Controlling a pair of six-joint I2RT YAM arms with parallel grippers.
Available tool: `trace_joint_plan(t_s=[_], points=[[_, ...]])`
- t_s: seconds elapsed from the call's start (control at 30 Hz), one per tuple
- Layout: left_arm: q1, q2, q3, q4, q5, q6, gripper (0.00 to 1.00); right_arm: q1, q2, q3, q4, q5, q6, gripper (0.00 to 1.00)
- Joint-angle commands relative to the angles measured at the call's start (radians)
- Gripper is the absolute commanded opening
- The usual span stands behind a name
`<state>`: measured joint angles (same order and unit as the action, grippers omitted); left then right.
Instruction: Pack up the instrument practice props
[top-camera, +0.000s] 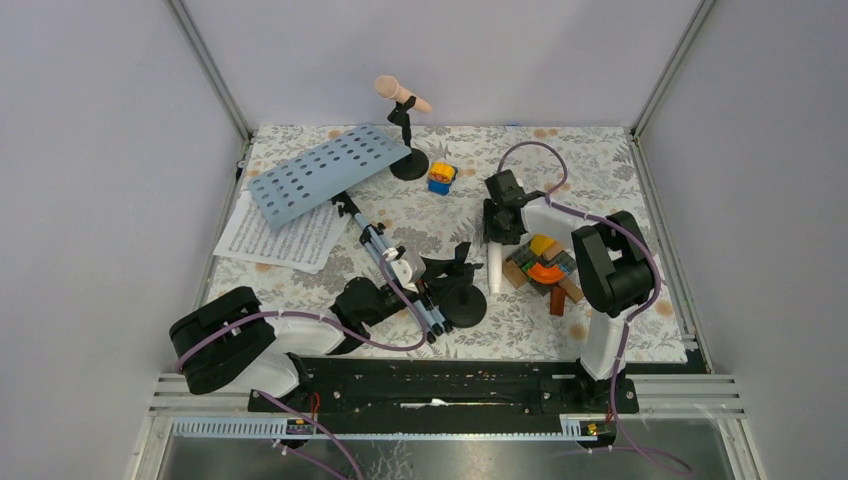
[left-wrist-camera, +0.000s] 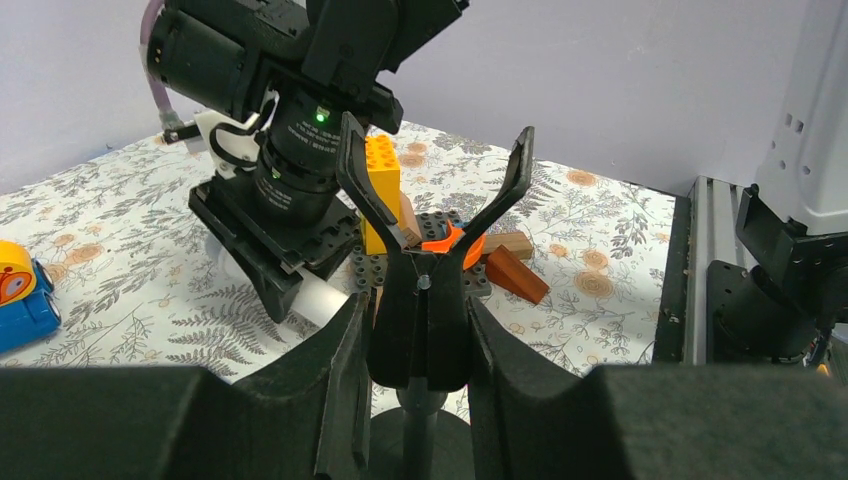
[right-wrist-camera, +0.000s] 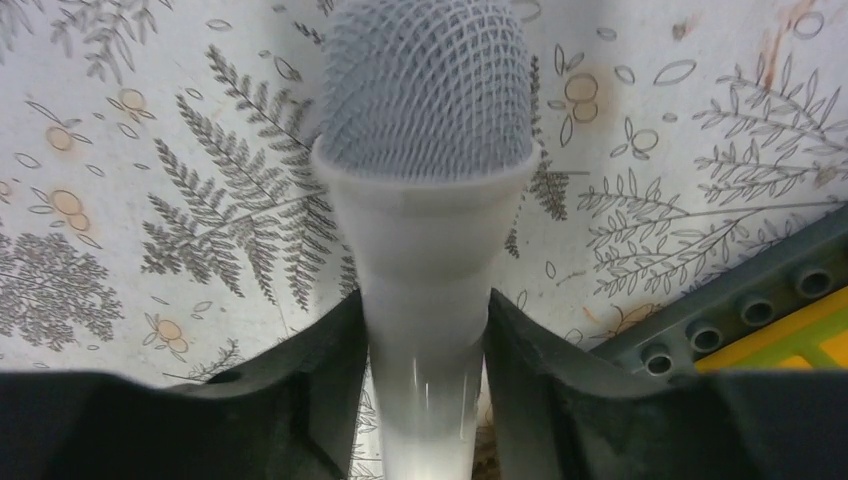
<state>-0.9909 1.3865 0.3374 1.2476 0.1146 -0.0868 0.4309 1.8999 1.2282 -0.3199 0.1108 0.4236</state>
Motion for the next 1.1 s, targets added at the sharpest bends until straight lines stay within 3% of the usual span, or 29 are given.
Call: trace_joint_plan(t_s=[0.0,0.13,0.3,0.47,0.6,0.8,1.07], points=[[0.002,-0.034,0.013,0.129,0.005,-0.009,0.00,0.002,-0.019,-0.041,0.065,-0.033,0.000,0.58],[0.004,-0.024,0.043,0.109,-0.018,0.002,0.00,0.002,-0.054,-0.049,0.067,-0.044,-0.012,0.74],[0.026,-0.026,0.088,0.063,-0.024,0.009,0.00,0.002,-0.156,-0.056,0.052,-0.042,-0.011,0.83],[0.090,-0.050,0.135,-0.016,-0.032,0.041,0.00,0.002,-0.396,-0.102,0.059,-0.033,-0.016,0.87],[0.201,-0.017,0.180,-0.016,0.008,0.032,0.00,0.002,-0.559,-0.156,0.079,-0.014,-0.040,0.89],[0.353,0.109,0.270,0.070,0.065,0.043,0.00,0.003,-0.657,-0.148,-0.026,-0.030,-0.069,0.90],[0.555,0.320,0.504,0.012,0.230,0.027,0.00,0.003,-0.798,-0.254,-0.051,0.006,-0.073,0.90]])
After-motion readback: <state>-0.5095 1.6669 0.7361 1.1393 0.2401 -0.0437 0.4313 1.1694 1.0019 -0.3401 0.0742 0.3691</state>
